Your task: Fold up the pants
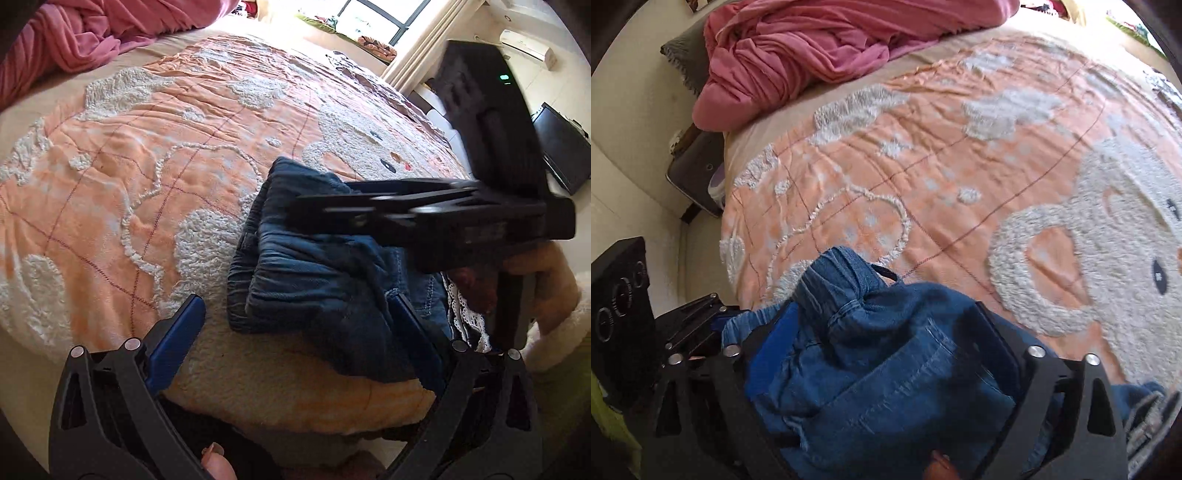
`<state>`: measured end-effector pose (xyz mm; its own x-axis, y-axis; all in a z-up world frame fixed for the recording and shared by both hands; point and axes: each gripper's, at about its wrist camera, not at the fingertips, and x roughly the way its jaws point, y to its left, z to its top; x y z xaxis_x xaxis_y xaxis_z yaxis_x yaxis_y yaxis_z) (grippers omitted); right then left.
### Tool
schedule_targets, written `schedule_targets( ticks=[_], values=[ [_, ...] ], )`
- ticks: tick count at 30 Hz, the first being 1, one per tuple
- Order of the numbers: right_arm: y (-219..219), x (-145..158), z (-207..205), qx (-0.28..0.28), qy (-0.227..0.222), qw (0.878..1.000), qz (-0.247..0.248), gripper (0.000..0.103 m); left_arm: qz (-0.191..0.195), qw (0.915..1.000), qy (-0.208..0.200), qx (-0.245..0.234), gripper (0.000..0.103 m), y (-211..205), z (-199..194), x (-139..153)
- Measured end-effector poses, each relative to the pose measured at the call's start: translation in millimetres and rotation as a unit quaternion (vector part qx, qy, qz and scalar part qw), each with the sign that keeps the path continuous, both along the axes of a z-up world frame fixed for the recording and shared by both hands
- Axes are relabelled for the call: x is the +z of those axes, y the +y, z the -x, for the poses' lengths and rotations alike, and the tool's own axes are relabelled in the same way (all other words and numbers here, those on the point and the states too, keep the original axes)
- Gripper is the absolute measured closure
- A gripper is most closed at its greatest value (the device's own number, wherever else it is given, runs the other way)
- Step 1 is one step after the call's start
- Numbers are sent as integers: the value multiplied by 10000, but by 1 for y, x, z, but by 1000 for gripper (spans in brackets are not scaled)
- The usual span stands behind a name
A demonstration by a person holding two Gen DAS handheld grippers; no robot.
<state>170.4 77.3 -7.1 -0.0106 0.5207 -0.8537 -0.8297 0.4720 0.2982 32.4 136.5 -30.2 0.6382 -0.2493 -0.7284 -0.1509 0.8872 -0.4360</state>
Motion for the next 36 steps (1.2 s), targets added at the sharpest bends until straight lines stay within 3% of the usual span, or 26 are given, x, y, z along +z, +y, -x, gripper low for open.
schedule_targets(
  ticks=[3, 7, 12, 17, 19, 25, 28, 36],
  values=[
    [0, -3, -1, 68, 307, 9989, -352, 57, 63, 10000, -29, 53, 10, 1, 0, -2],
    [-13, 14, 6, 80, 63, 9981, -611, 69, 83, 9999, -92, 112, 10, 1, -2, -1],
    [-45, 40, 7, -56, 49, 9916, -1291, 70, 459, 9984, -190, 278, 10, 5, -4, 3],
    [-77, 56, 3, -239, 112, 9862, -1637, 72, 957, 9949, -274, 139, 10, -1, -7, 9],
    [-89, 61, 1, -322, 83, 9842, -1738, 75, 1044, 9939, -348, 83, 22, -10, -9, 15],
    [-136, 79, -3, -622, -80, 9781, -1983, 76, 883, 9946, -534, -105, 44, -48, -19, 43],
    [-159, 87, -6, -797, -149, 9748, -2077, 86, 665, 9959, -591, -149, 57, -67, -26, 52],
    [-237, 95, -11, -1437, -370, 9654, -2146, 85, 143, 9952, -719, -641, 68, -128, -46, 64]
  ],
)
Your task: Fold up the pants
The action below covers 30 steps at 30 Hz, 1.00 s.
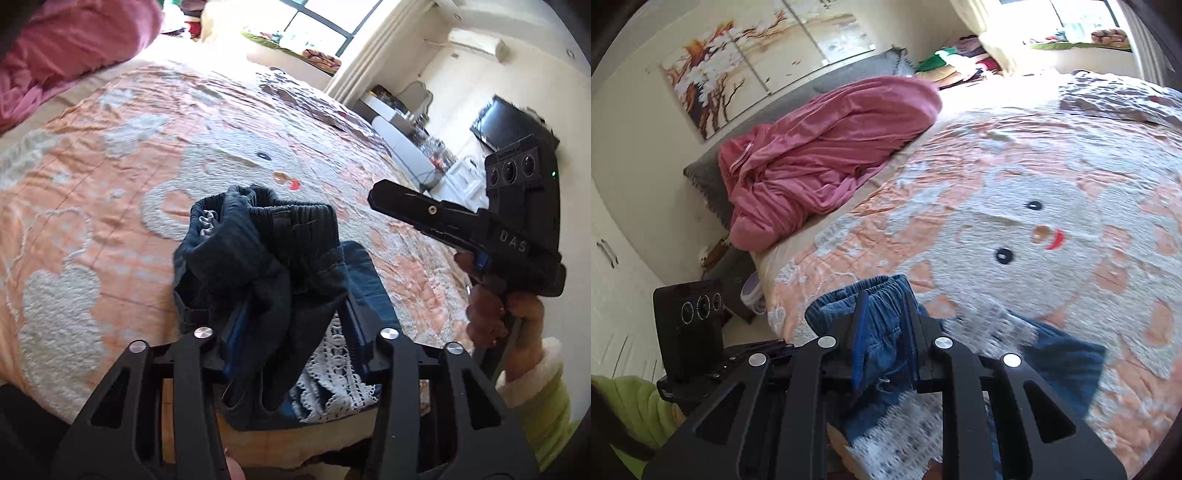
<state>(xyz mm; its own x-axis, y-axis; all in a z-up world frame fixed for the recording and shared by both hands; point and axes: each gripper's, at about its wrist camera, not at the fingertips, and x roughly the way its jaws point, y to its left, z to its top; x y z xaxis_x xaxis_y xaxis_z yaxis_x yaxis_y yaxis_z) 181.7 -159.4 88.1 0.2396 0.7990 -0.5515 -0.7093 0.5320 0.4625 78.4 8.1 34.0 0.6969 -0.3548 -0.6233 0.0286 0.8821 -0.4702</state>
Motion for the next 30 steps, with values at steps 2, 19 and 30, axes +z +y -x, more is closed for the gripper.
schedule_targets(
  ticks=[2, 19, 30],
  values=[
    [-16, -3, 2, -171, -56, 9997, 143, 85, -188, 9998, 13, -51, 68, -12, -6, -5],
    [33, -40, -32, -250, 821, 9941, 663, 41, -814, 9966, 61, -73, 62, -23, 0, -21],
    [103, -71, -38, 219, 1111, 9806, 1597, 67, -272, 9993, -13, -274, 87, -2, 8, -37]
  ],
)
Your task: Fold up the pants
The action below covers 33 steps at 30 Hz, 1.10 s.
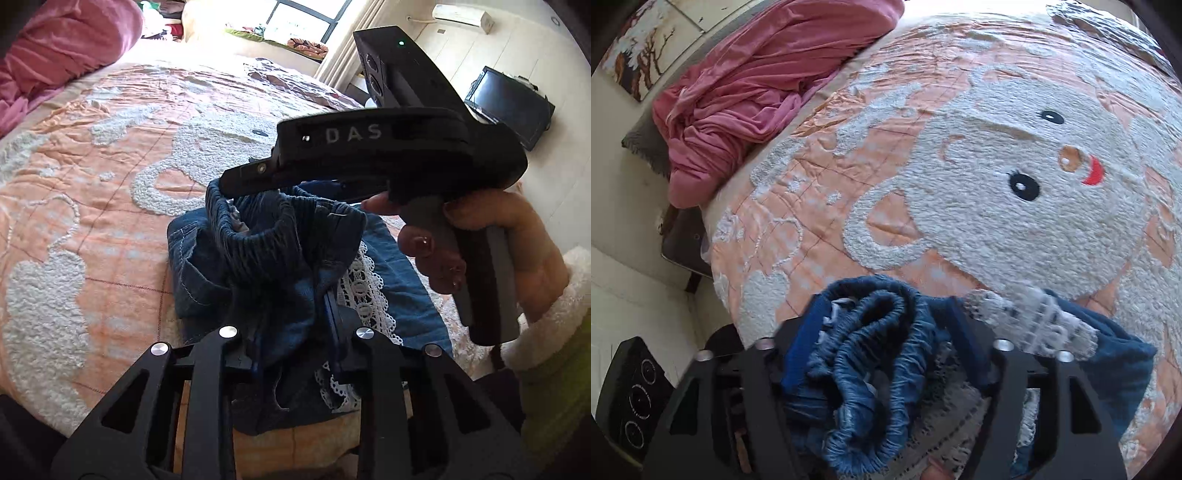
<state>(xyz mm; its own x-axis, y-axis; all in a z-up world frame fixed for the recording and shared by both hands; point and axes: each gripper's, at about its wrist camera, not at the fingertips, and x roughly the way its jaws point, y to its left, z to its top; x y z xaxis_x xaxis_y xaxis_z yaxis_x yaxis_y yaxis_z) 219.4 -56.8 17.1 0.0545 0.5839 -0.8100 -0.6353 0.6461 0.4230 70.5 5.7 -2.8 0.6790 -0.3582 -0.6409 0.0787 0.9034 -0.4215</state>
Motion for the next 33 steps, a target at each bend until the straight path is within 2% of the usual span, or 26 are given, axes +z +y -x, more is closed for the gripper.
schedule_targets(
  ticks=[1, 3, 9, 13, 16, 21, 24, 27, 31, 33],
  values=[
    [2, 2, 4, 58, -109, 9999, -19, 77, 27, 10000, -15, 2, 88, 1, 1, 0],
    [0, 7, 11, 104, -257, 9996, -59, 82, 82, 9999, -73, -45, 88, 1, 3, 2],
    [-44, 45, 22, -209, -582, 9961, -623, 83, -52, 9983, -446, -372, 88, -27, 8, 27],
    [-95, 58, 22, -643, -710, 9914, -887, 83, -372, 9945, -707, -681, 88, -60, 5, 41],
    [-130, 51, 21, -964, -619, 9890, -938, 83, -505, 9915, -736, -947, 88, -82, 5, 41],
    [-169, 23, 34, -1221, -518, 9878, -815, 83, -914, 9839, -547, -1432, 88, -106, 14, 24],
    [-177, 4, 35, -1339, -409, 9882, -627, 76, -1080, 9796, -417, -1640, 88, -110, 18, 14],
    [-181, 1, 38, -1395, -522, 9877, -484, 69, -1119, 9768, -435, -1773, 88, -111, 24, 14],
    [-194, 16, 47, -1591, -812, 9812, -734, 49, -1146, 9748, -461, -1859, 88, -110, 29, 15],
    [-196, 24, 52, -1584, -888, 9781, -1018, 43, -1167, 9731, -467, -1930, 88, -112, 29, 17]
  ],
)
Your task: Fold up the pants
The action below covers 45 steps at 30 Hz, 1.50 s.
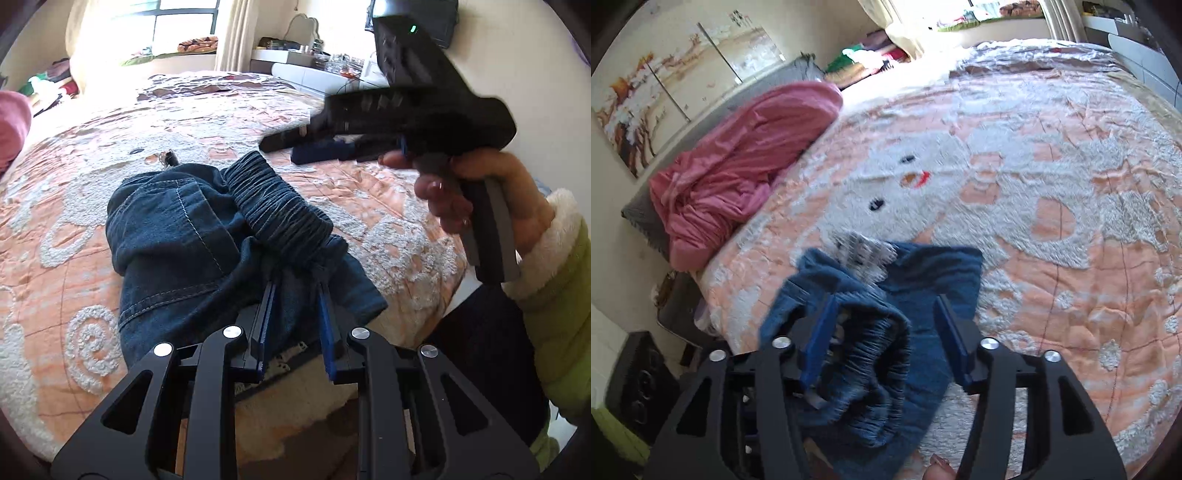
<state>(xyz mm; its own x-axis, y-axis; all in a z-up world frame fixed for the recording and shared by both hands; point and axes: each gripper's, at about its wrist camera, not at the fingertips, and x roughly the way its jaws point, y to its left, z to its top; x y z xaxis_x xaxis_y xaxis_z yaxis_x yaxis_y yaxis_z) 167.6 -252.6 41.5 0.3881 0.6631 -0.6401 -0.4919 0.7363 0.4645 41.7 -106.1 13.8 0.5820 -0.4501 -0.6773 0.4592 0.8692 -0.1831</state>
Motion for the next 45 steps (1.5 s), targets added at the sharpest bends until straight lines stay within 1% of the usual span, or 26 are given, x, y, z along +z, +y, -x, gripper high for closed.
schedule_targets(
  ticks=[3, 5, 6, 7, 8, 9, 10, 12, 14, 15, 16, 18, 19, 20, 21, 22, 24, 27, 30, 34, 36, 39, 41, 42, 43, 45],
  values=[
    [11, 8, 6, 209, -108, 9996, -124, 42, -59, 10000, -22, -44, 88, -1, 4, -3],
    [24, 5, 9, 347, -114, 9992, 154, 42, -86, 10000, 31, -25, 88, -5, 7, -10],
    [29, 2, 9, 369, -73, 9987, 340, 45, -97, 9999, 52, -25, 88, -6, 7, -11],
    [34, -4, 9, 434, -4, 9974, 570, 56, -112, 9999, 61, -31, 88, -6, 8, -12],
    [37, -10, 9, 452, -11, 9956, 819, 60, -126, 9999, 76, -45, 88, -7, 9, -13],
    [39, -16, 10, 457, -6, 9929, 1101, 61, -132, 9999, 87, -55, 88, -6, 9, -14],
    [37, -22, 9, 445, 19, 9910, 1259, 62, -109, 9998, 125, -60, 88, -5, 9, -15],
    [29, -32, 7, 463, 258, 9916, 1178, 61, -71, 9998, 163, -82, 88, -4, 10, -17],
    [25, -34, 10, 491, 187, 9905, 1270, 61, -32, 9998, 166, -88, 88, -2, 11, -16],
    [26, -35, 11, 515, 96, 9895, 1350, 61, 13, 9998, 177, -92, 85, -1, 12, -15],
    [27, -36, 13, 526, 60, 9889, 1386, 61, 49, 9998, 184, -93, 79, 1, 12, -13],
    [28, -38, 14, 534, 50, 9885, 1415, 61, 93, 9998, 129, -77, 72, 5, 15, -7],
    [29, -37, 15, 544, 20, 9881, 1437, 59, 100, 9999, 77, -45, 70, 7, 16, -3],
    [29, -35, 15, 550, -8, 9880, 1441, 58, 93, 10000, 28, 4, 69, 9, 16, -1],
    [28, -34, 15, 555, -29, 9883, 1421, 50, 90, 9999, -16, 67, 66, 12, 17, 3],
    [27, -31, 14, 546, -29, 9889, 1382, 41, 77, 9999, -56, 140, 63, 16, 18, 6],
    [21, -24, 13, 471, -34, 9917, 1198, 37, 43, 9995, -136, 298, 63, 25, 19, 11],
    [11, -9, 12, 348, -141, 9971, 667, 37, 60, 9988, -162, 457, 63, 36, 17, 14],
    [18, 1, 11, 410, -313, 9979, 391, 37, 80, 9985, -162, 525, 63, 41, 15, 15],
    [39, 5, -8, 568, -249, 9974, 377, 37, 23, 9993, -171, 343, 74, 31, 15, 14],
    [51, 3, -21, 633, -187, 9965, 522, 37, -94, 9995, -242, 186, 75, 22, 16, 12],
    [70, -8, -38, 891, 38, 9938, 660, 37, -385, 9990, -231, 62, 80, 10, 16, 1],
    [82, -19, -42, 1005, 233, 9914, 809, 43, -555, 9983, -171, -1, 80, 5, 17, -7],
    [90, -26, -43, 1159, 369, 9888, 861, 59, -613, 9980, -143, -6, 80, 5, 18, -11],
    [97, -32, -43, 1302, 466, 9869, 826, 65, -623, 9980, -132, 5, 80, 6, 18, -13],
    [110, -37, -40, 1437, 463, 9843, 913, 65, -554, 9984, -100, 52, 80, 13, 18, -13]
  ],
)
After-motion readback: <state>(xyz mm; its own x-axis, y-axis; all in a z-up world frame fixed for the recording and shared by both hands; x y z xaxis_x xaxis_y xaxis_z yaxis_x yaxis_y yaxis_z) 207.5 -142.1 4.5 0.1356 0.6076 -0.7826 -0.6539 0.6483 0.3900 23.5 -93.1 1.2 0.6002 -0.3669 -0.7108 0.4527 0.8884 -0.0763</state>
